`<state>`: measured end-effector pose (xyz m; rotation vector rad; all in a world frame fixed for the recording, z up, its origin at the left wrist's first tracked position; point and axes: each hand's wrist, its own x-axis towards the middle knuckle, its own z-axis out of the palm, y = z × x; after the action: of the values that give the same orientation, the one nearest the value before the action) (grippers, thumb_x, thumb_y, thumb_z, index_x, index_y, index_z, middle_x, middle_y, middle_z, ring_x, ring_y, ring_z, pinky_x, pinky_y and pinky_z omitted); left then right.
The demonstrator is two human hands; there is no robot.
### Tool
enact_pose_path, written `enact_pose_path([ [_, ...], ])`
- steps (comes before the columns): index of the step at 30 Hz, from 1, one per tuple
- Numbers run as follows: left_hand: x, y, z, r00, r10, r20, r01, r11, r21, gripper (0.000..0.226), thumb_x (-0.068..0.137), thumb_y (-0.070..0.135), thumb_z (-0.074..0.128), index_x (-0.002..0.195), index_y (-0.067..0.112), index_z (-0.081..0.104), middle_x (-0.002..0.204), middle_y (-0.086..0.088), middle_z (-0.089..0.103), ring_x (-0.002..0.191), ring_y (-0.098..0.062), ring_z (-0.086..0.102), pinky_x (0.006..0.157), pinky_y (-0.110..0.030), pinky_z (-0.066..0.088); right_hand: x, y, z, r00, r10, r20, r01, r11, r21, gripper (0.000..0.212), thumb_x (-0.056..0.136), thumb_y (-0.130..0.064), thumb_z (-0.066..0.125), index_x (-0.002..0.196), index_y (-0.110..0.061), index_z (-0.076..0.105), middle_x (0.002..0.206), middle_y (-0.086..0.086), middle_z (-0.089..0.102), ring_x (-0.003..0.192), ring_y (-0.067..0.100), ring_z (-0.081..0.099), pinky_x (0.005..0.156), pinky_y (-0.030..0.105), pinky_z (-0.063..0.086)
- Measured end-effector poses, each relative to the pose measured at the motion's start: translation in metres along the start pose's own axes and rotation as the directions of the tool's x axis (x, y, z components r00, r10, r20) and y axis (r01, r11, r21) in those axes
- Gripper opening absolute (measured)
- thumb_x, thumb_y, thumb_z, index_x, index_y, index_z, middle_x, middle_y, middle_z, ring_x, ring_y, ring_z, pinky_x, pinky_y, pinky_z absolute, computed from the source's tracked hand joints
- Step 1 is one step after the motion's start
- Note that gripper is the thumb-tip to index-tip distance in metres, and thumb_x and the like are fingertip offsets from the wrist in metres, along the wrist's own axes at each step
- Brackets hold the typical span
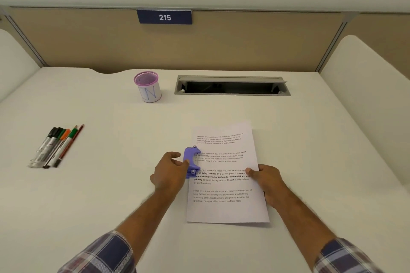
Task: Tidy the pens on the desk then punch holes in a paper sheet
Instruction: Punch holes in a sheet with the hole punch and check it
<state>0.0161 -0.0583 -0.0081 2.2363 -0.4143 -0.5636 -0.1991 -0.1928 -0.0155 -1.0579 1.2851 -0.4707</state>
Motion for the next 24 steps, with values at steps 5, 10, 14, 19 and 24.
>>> enact_pose_path([
  [5,-0.003,0.003,0.003,0.999,-0.022,-0.024,0.022,1.000,-0.002,0.034,0.087,0.037,0.068,0.116,0.028,0.055,0.082,0.012,0.065,0.084,-0.015,0.063,0.097,-0.042,0.036,0.002,-0.001,-0.004,0.999,0.013,-0.029,-0.013,1.000,-0.003,0.008,0.084,-0.004,0.070,0.078,-0.009,0.071,0.089,0.013,0.074,0.079,0.032,0.071,0.081,0.050,0.058],
  [10,-0.001,0.002,0.000,0.999,-0.026,-0.022,0.026,1.000,0.003,0.038,0.085,0.039,0.068,0.118,0.028,0.055,0.086,0.011,0.068,0.086,-0.015,0.063,0.094,-0.040,0.031,0.004,-0.002,-0.018,0.999,0.011,-0.041,-0.011,1.000,0.010,0.008,0.084,-0.003,0.070,0.079,-0.008,0.070,0.086,0.013,0.073,0.075,0.031,0.068,0.081,0.050,0.057],
  [14,-0.002,0.002,0.000,0.999,-0.026,-0.018,0.026,1.000,0.006,0.037,0.085,0.040,0.067,0.118,0.027,0.055,0.086,0.011,0.068,0.087,-0.016,0.064,0.095,-0.040,0.034,0.004,-0.002,-0.031,0.998,0.011,-0.058,-0.010,1.000,0.008,0.006,0.084,-0.003,0.070,0.080,-0.008,0.070,0.088,0.015,0.072,0.075,0.031,0.068,0.080,0.050,0.057],
  [19,-0.001,0.002,-0.001,1.000,-0.024,0.005,0.024,1.000,-0.004,0.040,0.085,0.037,0.068,0.120,0.024,0.055,0.093,0.007,0.069,0.094,-0.021,0.065,0.098,-0.048,0.046,0.004,-0.003,-0.044,0.998,0.005,-0.065,-0.004,1.000,0.017,0.004,0.084,-0.003,0.070,0.082,-0.006,0.070,0.089,0.016,0.072,0.077,0.032,0.068,0.080,0.051,0.057],
  [24,-0.005,0.005,-0.002,0.997,-0.006,-0.077,0.010,0.999,0.053,0.054,0.081,0.045,0.070,0.127,0.021,0.054,0.123,-0.003,0.059,0.115,-0.028,0.055,0.099,-0.046,0.046,0.000,-0.009,-0.055,0.998,-0.045,-0.053,0.046,0.999,0.018,0.002,0.084,-0.005,0.070,0.085,-0.006,0.071,0.091,0.015,0.074,0.078,0.032,0.069,0.079,0.049,0.058],
])
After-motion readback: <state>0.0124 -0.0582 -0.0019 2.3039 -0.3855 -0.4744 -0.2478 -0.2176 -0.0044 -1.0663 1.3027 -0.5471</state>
